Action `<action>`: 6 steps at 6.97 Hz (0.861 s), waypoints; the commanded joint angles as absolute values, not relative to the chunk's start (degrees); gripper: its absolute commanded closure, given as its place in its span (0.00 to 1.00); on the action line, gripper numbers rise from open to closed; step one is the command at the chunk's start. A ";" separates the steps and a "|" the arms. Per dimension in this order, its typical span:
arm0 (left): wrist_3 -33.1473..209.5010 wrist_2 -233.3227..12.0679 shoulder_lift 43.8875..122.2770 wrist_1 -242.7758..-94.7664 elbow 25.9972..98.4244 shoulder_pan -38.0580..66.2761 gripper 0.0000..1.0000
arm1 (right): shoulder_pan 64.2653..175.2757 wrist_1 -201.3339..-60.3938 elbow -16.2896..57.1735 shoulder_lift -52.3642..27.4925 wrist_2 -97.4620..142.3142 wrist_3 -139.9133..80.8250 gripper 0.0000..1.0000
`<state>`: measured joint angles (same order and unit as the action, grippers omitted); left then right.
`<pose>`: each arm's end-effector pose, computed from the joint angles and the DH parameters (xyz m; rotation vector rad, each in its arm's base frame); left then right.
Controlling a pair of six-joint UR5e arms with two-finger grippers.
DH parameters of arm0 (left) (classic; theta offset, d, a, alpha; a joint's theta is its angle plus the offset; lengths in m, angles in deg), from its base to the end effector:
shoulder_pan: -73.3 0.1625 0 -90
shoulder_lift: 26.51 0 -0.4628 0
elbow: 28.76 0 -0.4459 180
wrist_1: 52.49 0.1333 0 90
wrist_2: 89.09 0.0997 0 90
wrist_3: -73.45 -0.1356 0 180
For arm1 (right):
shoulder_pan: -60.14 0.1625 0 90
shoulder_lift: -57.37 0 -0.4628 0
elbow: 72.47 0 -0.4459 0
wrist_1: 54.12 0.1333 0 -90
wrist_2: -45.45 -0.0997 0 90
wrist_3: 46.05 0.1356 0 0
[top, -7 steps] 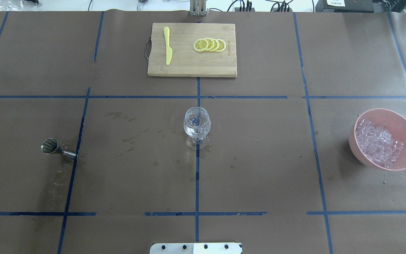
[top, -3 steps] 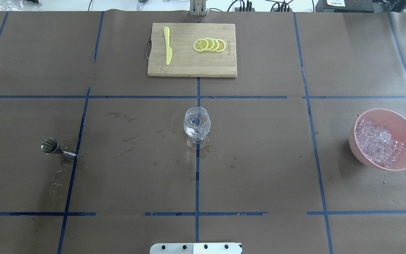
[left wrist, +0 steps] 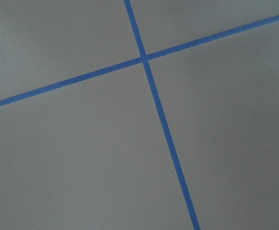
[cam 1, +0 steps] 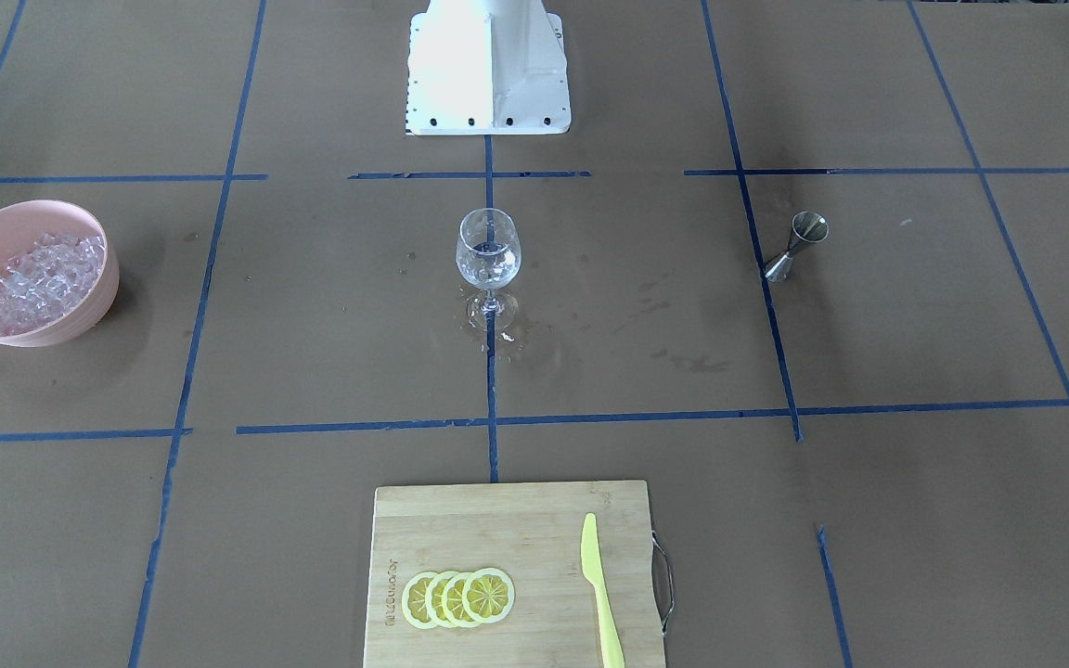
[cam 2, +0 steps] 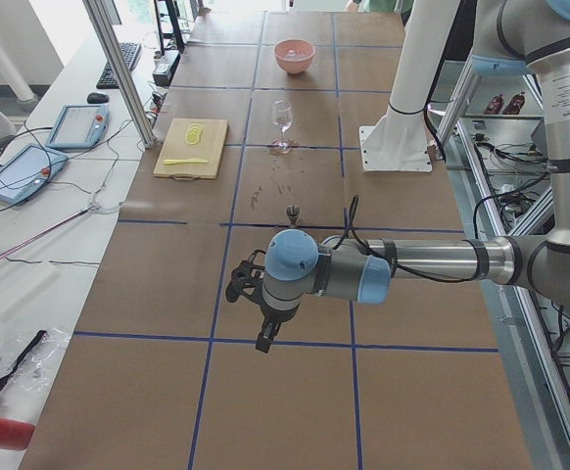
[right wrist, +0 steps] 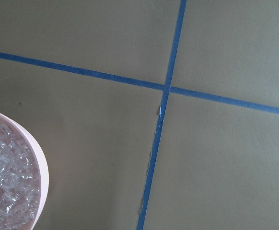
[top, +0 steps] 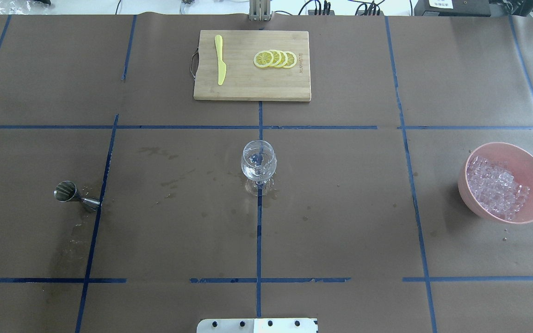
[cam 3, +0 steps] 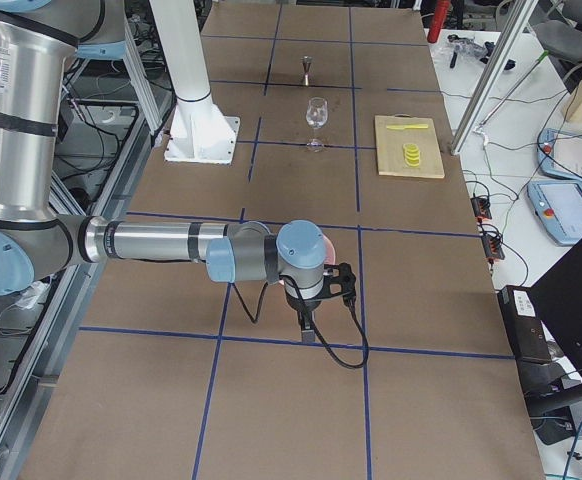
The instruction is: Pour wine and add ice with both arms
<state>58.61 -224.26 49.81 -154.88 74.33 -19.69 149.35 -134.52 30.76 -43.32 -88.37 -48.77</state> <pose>-0.0607 -0.4510 0.6900 0.3155 0.7481 0.2765 0.0328 -0.4782 0.6722 0.2144 -0.7588 -0.1391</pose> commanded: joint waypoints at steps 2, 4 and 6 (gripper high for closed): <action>59.12 -224.27 50.22 -184.03 71.36 -19.86 0.00 | 149.35 -129.62 30.37 -43.44 -92.10 -48.59 0.00; 74.29 -224.96 51.97 -198.26 68.71 -19.77 0.00 | 149.35 -129.62 30.19 -43.35 -92.19 -48.77 0.00; 85.26 -225.15 52.93 -206.36 69.84 -16.38 0.00 | 149.35 -129.53 30.19 -43.18 -92.36 -48.77 0.00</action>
<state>78.47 -225.13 52.18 -202.07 68.87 -18.78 149.35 -129.56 30.17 -43.27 -92.26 -48.76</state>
